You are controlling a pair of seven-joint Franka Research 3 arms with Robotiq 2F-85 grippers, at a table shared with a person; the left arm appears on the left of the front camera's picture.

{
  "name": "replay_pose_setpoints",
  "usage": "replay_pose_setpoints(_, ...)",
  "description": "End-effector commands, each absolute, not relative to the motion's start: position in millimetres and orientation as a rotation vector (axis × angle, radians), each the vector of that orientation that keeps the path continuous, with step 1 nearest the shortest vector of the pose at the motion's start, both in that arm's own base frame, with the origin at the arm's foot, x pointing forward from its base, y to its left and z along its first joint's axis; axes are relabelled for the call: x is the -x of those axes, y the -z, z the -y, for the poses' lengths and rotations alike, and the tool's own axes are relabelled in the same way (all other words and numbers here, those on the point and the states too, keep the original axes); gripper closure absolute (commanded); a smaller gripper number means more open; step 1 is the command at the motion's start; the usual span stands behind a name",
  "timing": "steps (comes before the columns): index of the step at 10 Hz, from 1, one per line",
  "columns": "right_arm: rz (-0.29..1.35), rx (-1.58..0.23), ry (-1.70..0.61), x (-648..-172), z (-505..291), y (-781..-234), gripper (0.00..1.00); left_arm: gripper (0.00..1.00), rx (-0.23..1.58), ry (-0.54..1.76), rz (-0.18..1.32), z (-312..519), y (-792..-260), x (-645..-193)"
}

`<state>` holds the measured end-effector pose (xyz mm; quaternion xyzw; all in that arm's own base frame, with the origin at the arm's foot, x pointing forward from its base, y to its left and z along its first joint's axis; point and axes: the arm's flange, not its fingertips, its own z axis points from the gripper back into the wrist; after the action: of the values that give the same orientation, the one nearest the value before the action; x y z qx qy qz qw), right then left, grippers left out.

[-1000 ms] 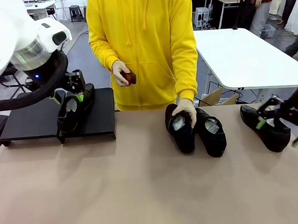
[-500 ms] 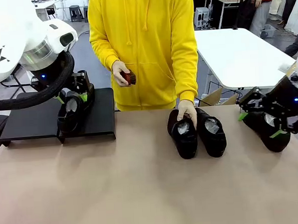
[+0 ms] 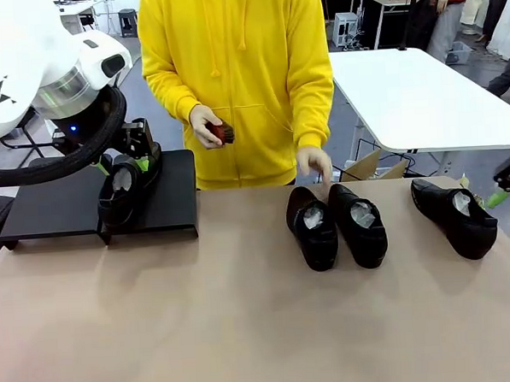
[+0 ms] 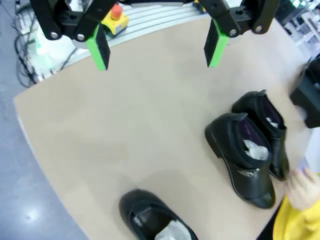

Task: Organize the shoes by placing them on the stand.
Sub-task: Pick up one Shoe and place it in the middle of the table.

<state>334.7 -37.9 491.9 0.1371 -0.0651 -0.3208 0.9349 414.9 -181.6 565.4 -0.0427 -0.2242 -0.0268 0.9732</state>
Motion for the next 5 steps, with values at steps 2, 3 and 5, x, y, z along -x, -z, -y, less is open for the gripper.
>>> replay_pose_setpoints(2,0.135,-0.281,0.633,-343.2,8.3,-488.8,0.00,0.34,0.072,0.052,0.464,181.0,-566.1,-415.8)
replay_pose_setpoints(3,0.130,-0.274,0.642,-336.4,28.4,-490.9,0.00,0.34,0.072,0.052,0.464,181.0,-566.1,-415.8)
replay_pose_setpoints(5,0.158,-0.111,0.576,-359.3,51.0,-512.2,0.00,0.34,0.072,0.052,0.464,181.0,-566.1,-415.8)
